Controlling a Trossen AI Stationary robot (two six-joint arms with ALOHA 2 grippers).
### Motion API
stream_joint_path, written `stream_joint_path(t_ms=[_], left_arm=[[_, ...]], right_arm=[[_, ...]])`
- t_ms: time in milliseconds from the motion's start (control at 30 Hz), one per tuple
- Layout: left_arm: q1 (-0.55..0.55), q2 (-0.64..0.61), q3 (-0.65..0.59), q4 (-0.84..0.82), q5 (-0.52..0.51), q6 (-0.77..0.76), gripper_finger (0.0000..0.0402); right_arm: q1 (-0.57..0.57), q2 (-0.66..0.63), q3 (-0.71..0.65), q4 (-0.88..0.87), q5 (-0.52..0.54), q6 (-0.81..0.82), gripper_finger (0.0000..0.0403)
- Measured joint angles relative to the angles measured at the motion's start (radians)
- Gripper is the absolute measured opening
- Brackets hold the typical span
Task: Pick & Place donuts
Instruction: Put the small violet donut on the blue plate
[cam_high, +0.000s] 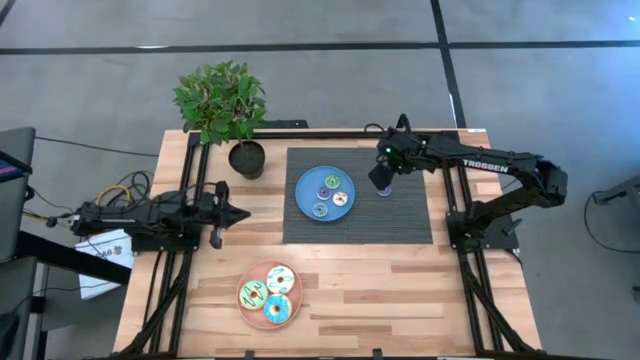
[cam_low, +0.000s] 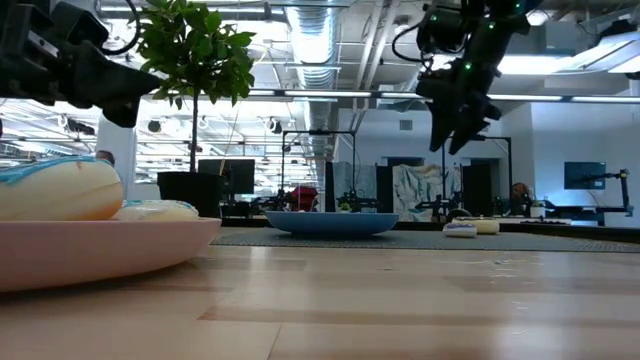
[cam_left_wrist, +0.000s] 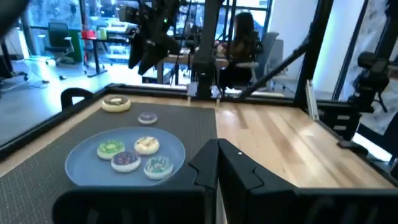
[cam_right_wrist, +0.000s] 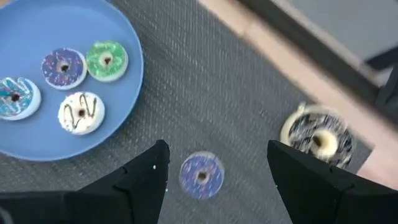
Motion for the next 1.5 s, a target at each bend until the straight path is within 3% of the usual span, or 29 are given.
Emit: stream_joint_path(t_ms=[233, 567, 900, 1500], left_arm=[[0.000, 0.044, 0.000, -0.007, 0.022, -0.042, 0.0000], [0.000, 0.051, 0.000, -0.003, 0.057, -0.101, 0.0001], [0.000, 0.051, -0.001, -0.006, 0.041, 0.024, 0.0009], [0.000, 0.051, -0.001, -0.007, 0.041, 0.002, 0.0009]], right_arm=[[-0.055, 0.039, 0.000, -0.093, -0.072, 0.155, 0.0260], [-0.058, 0.229, -0.001, -0.108, -0.165, 0.242, 0.0260], [-0.060, 0.321, -0.001, -0.076, -0.162, 0.239, 0.0260], [-0.116, 0.394, -0.001, -0.002, -0.205, 0.220, 0.0260]])
